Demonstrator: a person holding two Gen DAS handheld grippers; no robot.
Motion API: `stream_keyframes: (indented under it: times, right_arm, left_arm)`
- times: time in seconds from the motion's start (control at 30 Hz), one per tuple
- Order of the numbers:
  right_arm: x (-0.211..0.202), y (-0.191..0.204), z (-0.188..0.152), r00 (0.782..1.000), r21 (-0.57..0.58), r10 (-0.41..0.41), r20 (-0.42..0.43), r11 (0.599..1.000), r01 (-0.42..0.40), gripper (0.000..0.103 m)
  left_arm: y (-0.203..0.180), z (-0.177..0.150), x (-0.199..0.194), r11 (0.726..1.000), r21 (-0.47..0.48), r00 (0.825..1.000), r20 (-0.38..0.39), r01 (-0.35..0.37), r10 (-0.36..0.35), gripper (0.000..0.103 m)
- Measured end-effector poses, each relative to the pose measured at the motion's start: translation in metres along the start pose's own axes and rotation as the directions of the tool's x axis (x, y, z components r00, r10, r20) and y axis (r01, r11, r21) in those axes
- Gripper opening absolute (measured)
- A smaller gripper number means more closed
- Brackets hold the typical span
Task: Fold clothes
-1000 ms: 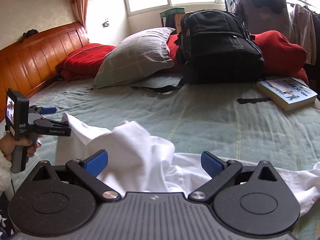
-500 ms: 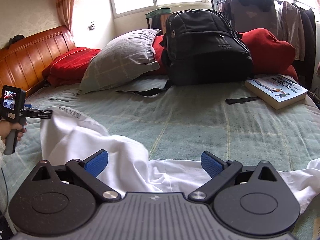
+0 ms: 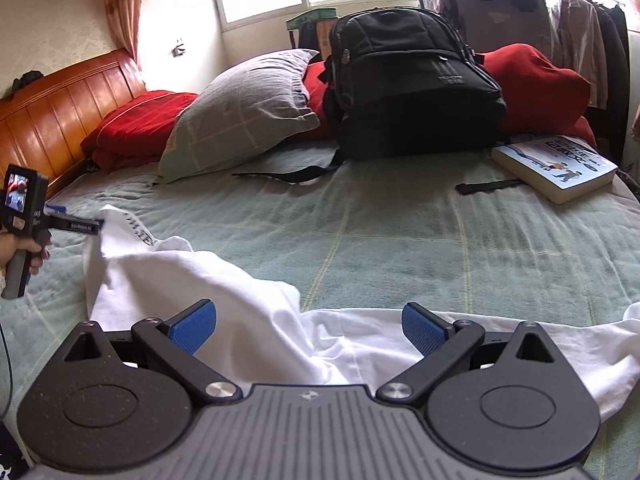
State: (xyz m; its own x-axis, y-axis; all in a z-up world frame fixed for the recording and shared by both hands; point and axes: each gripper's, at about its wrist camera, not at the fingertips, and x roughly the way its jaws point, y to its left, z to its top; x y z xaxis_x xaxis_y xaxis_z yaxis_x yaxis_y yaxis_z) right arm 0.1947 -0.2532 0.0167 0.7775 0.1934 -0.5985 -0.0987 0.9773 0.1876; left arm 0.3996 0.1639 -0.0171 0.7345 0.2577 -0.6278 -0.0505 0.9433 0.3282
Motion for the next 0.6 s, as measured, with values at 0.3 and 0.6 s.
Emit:
stream_keyframes:
  times: [0.3, 0.6]
  right_arm:
    - [0.002, 0.009, -0.006, 0.998, -0.009, 0.066, -0.005, 0.998, -0.066, 0.101]
    - [0.005, 0.012, -0.012, 0.994, 0.004, 0.109, -0.016, 0.994, -0.109, 0.101]
  left_arm:
    - [-0.007, -0.072, -0.056, 0.929, -0.181, 0.94, -0.057, 0.323, -0.338, 0.102]
    - [-0.02, -0.111, -0.075, 0.645, -0.516, 0.731, -0.054, 0.563, -0.681, 0.102]
